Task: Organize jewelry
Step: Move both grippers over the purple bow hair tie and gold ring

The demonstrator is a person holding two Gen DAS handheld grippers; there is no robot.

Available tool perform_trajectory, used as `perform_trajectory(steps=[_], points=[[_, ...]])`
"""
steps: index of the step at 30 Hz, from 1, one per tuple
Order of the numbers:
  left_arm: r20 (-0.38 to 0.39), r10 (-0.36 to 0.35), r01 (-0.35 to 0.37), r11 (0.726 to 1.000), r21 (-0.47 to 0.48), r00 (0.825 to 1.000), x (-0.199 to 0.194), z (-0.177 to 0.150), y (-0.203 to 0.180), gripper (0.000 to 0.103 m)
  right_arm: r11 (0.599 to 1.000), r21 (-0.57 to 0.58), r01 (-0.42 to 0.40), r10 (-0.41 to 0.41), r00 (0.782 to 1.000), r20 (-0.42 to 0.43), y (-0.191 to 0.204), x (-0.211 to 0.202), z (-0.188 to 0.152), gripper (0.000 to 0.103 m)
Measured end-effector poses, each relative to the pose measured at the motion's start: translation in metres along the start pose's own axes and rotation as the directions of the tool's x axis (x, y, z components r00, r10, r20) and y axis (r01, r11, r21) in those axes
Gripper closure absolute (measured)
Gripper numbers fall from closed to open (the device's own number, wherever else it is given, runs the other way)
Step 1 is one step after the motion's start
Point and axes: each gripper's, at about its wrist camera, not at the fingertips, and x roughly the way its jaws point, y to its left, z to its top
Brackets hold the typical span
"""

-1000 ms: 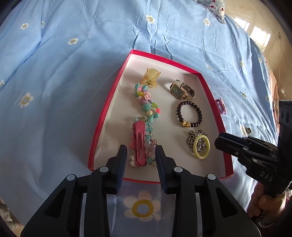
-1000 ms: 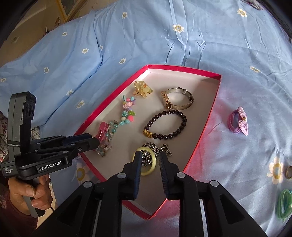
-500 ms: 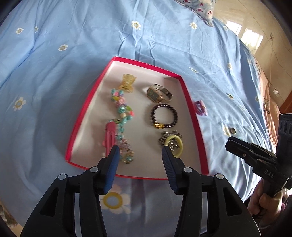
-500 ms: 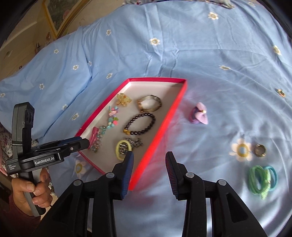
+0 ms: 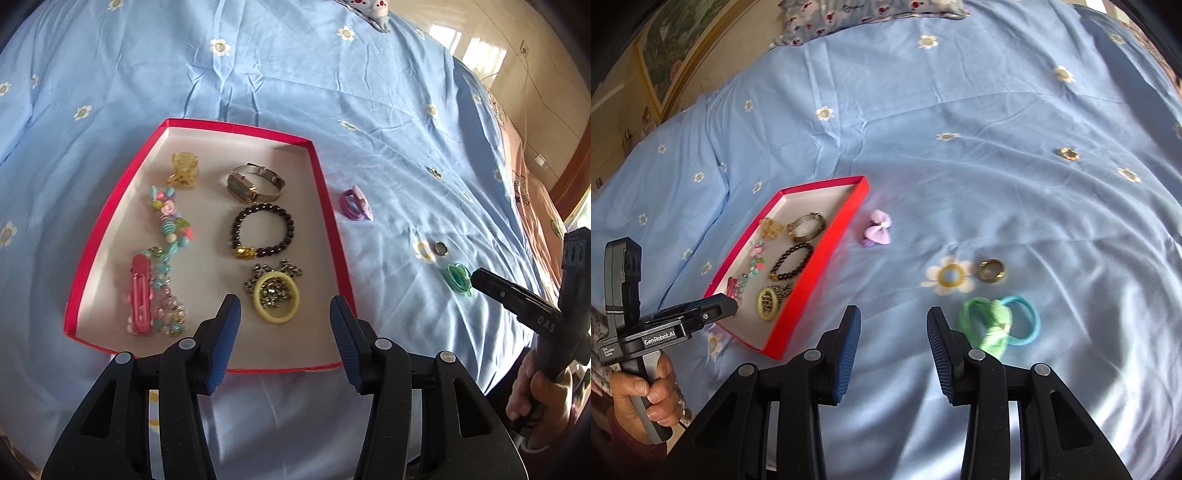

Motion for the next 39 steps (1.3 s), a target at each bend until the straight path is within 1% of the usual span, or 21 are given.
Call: perform_trajectory(steps=[10,16,23,34,39], points=[[-0.004,-0.026,0.027,0.998,0.059,1.0,0.01,0.017,-0.03,0.053,0.999,0.044,0.025,-0.026,1.0,0.015,-0.029,-0.007,-0.001,0.064],[-0.01,-0.04,0.04,0.995,0.094,0.999,0.021,0.03,-0.048,0.053,0.998,0.045,0.035,-0.036,0.999,0.014,-0.037,-0.002,0.005,0.064],[-0.032,-0.051,0.055,0.988,0.142,0.998,0.045,0.049,-0.065,0.053,0.998,0.03,0.053,-0.053,0.999,0.0,-0.046,0.011,0.017,0.064],[-0.083,-0.07,0.085,0.977,0.197,0.994,0.088,0.077,-0.091,0.053,0.996,-0.015,0.091,-0.092,0.994,-0.059,-0.056,0.044,0.033,0.064],[-0.109,-0.058,0.079,0.977,0.199,0.992,0.108,0.086,-0.093,0.053,0.993,-0.047,0.112,-0.116,0.988,-0.098,-0.057,0.059,0.036,0.064]])
